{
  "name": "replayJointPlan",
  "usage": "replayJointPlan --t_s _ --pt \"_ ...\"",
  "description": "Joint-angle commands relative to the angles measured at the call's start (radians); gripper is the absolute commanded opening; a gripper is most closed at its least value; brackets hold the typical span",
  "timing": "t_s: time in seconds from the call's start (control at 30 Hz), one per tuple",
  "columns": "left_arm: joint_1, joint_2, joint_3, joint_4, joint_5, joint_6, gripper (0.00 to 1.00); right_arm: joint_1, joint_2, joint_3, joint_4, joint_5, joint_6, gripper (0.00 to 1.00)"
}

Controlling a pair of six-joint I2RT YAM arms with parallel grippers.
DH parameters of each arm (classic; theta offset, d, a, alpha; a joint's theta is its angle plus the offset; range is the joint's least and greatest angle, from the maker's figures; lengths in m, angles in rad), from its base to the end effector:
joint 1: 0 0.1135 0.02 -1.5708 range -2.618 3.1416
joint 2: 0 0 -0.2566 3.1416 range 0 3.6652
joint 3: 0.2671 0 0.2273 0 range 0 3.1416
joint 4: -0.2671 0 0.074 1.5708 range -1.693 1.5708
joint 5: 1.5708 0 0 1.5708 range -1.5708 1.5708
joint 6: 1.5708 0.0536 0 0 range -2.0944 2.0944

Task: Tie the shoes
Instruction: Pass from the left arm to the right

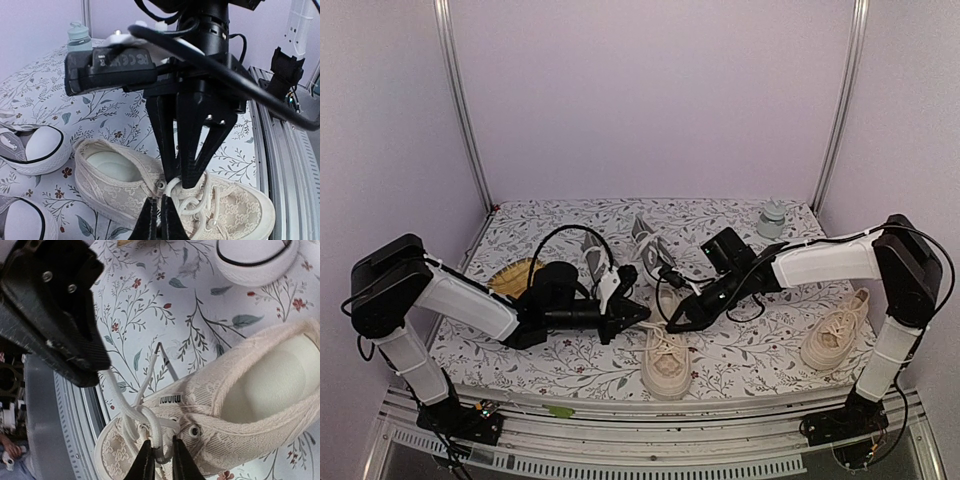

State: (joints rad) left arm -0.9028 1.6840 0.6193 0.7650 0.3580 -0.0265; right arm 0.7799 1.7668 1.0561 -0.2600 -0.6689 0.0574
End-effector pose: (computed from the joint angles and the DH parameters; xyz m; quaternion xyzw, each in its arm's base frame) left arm 0.1874 -0.2679 0.1691 0.4317 0.6722 -0.3899 0.4580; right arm 0.2189 0.2633 0.1719 -0.4097 0.8099 0.4000 0.1276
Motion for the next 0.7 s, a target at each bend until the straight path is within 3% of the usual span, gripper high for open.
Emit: replayJointPlan --t_s 0.0,0.13,0.17,0.2,0.23,0.3,0.5,0.67 --pt "-0.002 -0.020 -0.017 0.016 0.001 0.025 0.00 0.007 0.028 0.034 0.006 -0.024 -0.027 0.09" --pt "-0.002 -0.038 -0.043 0.024 0.033 0.093 0.00 0.008 0.007 0.031 -0.005 -0.005 -0.043 0.01" --pt "-0.003 -0.047 -0.054 0.027 0.060 0.150 0.09 0.007 0.004 0.030 -0.007 -0.007 -0.044 0.01" --pt "-0.003 -0.058 -0.065 0.030 0.098 0.201 0.31 0.007 0.003 0.030 -0.010 -0.010 -0.046 0.01" --pt "-0.003 -0.066 -0.073 0.024 0.127 0.267 0.43 0.007 0.003 0.030 -0.013 -0.013 -0.047 0.01" --pt "-0.004 -0.070 -0.063 -0.016 0.156 0.374 0.53 0.007 0.002 0.029 -0.012 -0.017 -0.048 0.01" --pt "-0.006 0.039 0.133 -0.361 0.191 0.586 0.63 0.007 -0.001 0.029 -0.009 -0.031 -0.078 0.01" --pt "-0.005 0.099 0.194 -0.389 0.196 0.530 0.62 0.008 -0.009 0.030 -0.008 -0.032 -0.082 0.01"
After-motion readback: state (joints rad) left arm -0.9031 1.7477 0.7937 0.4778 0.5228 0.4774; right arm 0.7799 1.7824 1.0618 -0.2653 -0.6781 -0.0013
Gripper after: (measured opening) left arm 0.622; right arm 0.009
